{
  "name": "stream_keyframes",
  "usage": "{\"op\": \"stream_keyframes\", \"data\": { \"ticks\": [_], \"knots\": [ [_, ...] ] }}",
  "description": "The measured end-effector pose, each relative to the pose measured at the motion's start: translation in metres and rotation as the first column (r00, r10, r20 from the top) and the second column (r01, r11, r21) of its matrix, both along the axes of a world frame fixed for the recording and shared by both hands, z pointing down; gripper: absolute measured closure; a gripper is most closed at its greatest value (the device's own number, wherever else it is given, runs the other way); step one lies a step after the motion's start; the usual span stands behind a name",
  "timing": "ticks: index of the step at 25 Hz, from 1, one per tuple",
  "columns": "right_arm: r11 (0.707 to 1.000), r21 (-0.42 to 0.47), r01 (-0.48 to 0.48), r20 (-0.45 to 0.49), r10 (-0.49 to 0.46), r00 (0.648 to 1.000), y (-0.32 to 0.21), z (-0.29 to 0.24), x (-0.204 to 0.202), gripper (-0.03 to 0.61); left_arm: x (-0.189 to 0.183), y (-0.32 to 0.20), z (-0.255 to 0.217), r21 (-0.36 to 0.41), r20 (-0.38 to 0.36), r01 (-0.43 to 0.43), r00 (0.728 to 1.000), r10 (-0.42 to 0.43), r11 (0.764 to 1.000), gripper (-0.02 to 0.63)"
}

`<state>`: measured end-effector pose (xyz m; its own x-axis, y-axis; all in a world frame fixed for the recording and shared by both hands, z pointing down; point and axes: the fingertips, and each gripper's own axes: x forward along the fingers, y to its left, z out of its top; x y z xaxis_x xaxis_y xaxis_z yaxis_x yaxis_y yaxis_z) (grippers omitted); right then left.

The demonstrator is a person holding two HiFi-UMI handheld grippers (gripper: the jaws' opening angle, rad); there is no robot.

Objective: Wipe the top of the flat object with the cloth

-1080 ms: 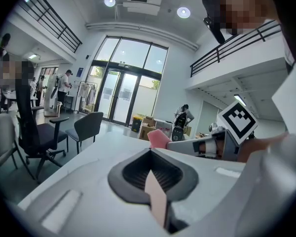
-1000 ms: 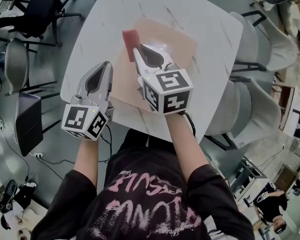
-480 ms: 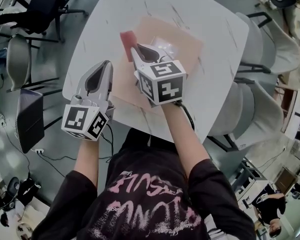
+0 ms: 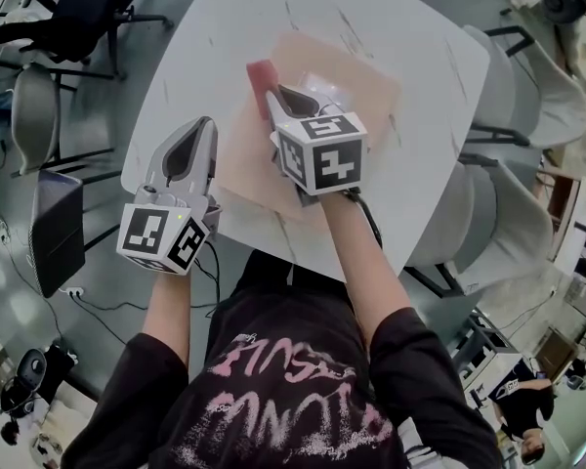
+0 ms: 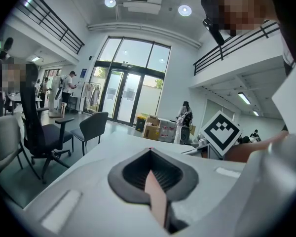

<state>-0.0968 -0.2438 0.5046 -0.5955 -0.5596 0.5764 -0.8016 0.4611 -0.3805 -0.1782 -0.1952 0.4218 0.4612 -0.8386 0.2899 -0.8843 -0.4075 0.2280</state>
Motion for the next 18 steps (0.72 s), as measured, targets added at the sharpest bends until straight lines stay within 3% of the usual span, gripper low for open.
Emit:
{"op": "stream_keyframes", "data": {
  "ticks": [18],
  "knots": [
    [0.995, -0.034, -0.092, -0.1, 0.088, 0.991, 0.0, 0.013, 0.064, 0.528, 0.025, -0.003, 0.001, -0.002, -0.017, -0.051, 0.999, 0.051, 0.999, 0.614]
  ]
}}
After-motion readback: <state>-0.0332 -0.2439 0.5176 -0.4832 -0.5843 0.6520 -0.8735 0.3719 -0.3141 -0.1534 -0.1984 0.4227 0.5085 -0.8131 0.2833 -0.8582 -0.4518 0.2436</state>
